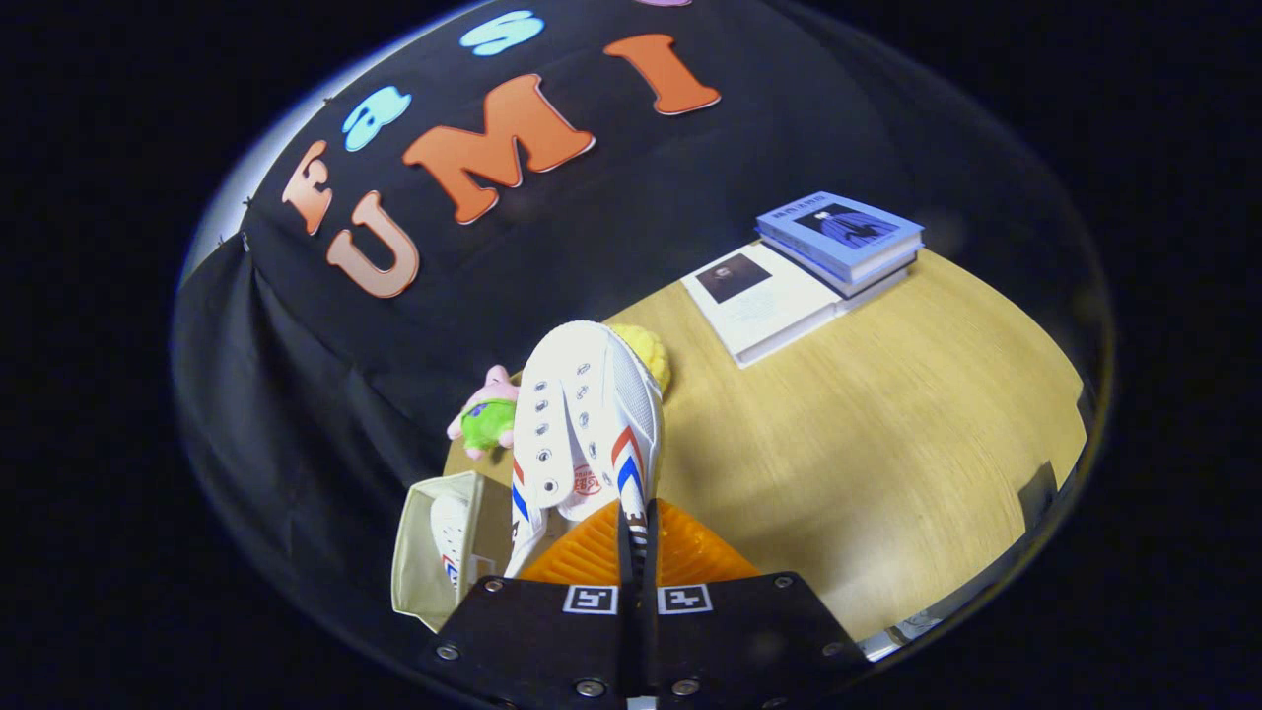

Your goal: Open the storage box then place both shoes into the box .Put the left shoe in first, then the right shoe, with the right side of both shoes facing outward in a uniform manner.

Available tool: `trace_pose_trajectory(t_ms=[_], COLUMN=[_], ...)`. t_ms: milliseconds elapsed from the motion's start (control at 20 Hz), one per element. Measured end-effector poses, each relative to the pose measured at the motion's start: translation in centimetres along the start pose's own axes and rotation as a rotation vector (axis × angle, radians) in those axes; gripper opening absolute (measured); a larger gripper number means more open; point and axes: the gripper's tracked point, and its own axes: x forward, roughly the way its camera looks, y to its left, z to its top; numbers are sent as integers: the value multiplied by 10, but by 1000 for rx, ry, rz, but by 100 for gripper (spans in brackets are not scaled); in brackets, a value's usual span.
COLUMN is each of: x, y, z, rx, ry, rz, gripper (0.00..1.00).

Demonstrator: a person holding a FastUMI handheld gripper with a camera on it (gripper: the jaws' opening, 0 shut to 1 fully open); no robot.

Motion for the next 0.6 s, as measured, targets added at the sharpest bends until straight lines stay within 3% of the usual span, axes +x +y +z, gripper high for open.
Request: trace_pose_trajectory(t_ms=[400,600], x=[14,24], y=[124,158], z=[-38,-61], rx=[-63,-83], ry=[42,82], rz=[68,86], gripper=[0,0])
